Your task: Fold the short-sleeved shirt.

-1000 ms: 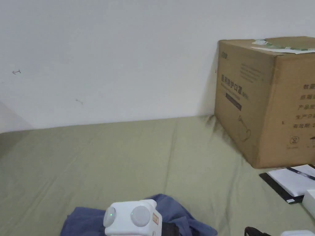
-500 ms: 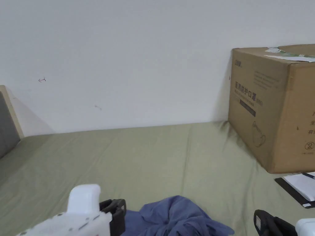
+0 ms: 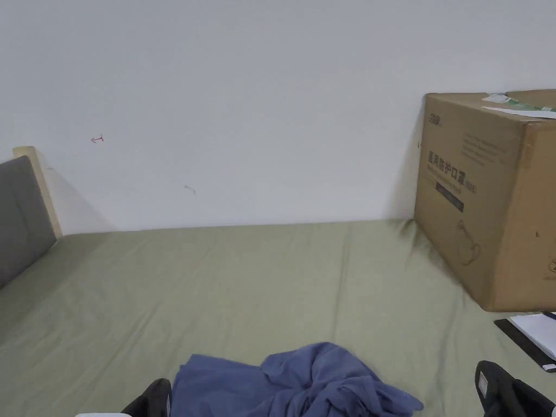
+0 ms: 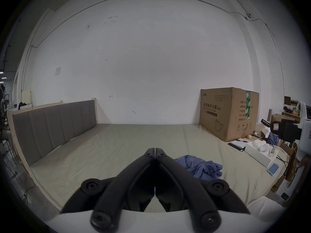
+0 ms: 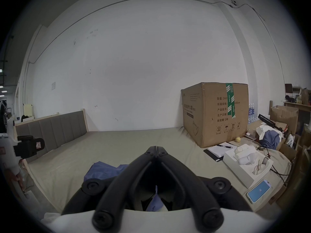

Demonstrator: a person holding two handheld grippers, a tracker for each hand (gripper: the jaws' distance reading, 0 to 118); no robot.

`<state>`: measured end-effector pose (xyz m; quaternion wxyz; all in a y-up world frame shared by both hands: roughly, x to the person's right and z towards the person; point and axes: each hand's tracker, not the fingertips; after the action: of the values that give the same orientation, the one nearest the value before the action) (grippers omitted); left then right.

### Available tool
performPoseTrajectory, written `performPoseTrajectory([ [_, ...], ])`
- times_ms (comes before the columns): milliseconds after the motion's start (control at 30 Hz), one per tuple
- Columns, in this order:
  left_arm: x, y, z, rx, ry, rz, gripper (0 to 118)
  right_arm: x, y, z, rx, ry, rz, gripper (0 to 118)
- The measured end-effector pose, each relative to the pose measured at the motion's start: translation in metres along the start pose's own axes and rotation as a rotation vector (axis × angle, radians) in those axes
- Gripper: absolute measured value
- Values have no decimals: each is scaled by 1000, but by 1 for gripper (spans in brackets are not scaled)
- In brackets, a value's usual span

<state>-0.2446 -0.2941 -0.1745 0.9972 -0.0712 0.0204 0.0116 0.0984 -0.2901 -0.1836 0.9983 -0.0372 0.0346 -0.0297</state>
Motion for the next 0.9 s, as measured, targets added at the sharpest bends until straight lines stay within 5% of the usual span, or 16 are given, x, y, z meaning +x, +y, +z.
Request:
performPoseTrajectory([
  [300, -32, 54, -52, -118, -120, 188, 0, -3, 3, -10, -92, 38, 3, 0],
  [467, -80, 77, -215, -746, -231, 414, 0, -4, 4, -33, -136, 101, -25, 0],
  [633, -87, 26, -332, -932, -110, 236, 2, -4, -15, -63, -210, 125, 14, 0],
  [667, -91, 11, -351, -940, -86, 239, 19, -4, -20, -70, -234, 128, 17, 0],
  [733, -97, -17, -385, -960, -59, 282, 98, -3, -30, -85, -286, 132, 25, 0],
  [767, -99, -26, -398, -964, -52, 296, 117, -2, -33, -90, -307, 131, 28, 0],
  [900, -100, -62, -439, -1011, 0, 323, 116, 2, -44, -111, -392, 139, 10, 0],
])
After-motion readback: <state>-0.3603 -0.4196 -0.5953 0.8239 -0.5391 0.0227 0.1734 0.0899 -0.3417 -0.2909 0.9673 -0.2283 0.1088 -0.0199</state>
